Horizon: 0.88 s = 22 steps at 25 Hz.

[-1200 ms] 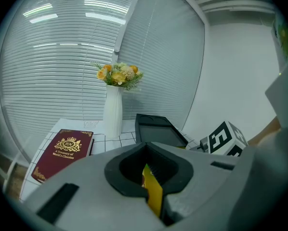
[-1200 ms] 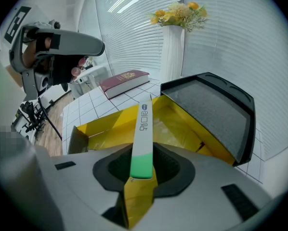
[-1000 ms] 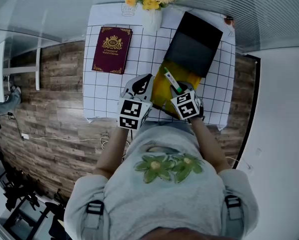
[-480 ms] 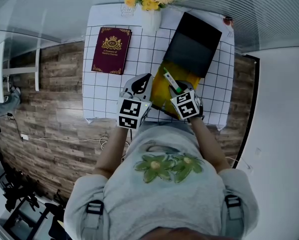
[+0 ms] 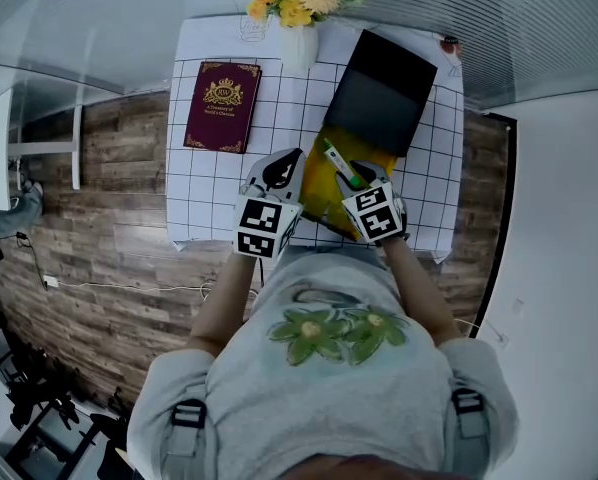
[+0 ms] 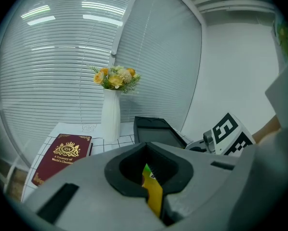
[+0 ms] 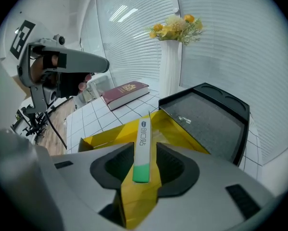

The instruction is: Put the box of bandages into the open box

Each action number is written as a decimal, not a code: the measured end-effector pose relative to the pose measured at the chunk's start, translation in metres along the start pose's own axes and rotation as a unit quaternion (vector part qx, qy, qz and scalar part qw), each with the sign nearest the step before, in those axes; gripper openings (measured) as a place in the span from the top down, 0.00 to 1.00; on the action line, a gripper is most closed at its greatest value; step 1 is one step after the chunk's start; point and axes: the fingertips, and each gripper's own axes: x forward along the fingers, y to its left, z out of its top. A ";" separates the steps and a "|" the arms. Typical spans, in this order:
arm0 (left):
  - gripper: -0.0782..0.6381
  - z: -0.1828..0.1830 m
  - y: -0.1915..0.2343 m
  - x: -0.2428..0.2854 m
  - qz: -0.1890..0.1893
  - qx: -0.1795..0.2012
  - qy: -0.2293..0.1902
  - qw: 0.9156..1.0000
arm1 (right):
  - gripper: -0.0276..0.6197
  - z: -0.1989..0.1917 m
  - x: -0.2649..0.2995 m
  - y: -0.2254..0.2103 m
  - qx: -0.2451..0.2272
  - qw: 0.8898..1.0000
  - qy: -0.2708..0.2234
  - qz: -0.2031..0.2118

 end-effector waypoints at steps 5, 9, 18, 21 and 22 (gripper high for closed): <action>0.88 0.002 -0.005 -0.004 -0.004 0.007 -0.001 1.000 | 0.74 0.010 -0.015 0.000 0.003 1.000 -0.025 -0.006; 0.88 0.005 -0.009 -0.007 -0.005 0.011 -0.006 1.000 | 0.76 0.020 -0.029 -0.003 0.008 0.999 -0.051 -0.014; 0.88 0.004 -0.021 -0.021 -0.008 0.021 -0.010 1.000 | 0.87 0.028 -0.059 0.006 0.013 0.996 -0.089 -0.022; 0.88 0.002 -0.027 -0.025 -0.011 0.023 -0.010 1.000 | 0.93 0.028 -0.068 0.010 0.006 0.995 -0.096 -0.029; 0.88 0.001 -0.030 -0.026 -0.013 0.024 -0.010 1.000 | 0.94 0.028 -0.071 0.011 0.002 0.995 -0.099 -0.031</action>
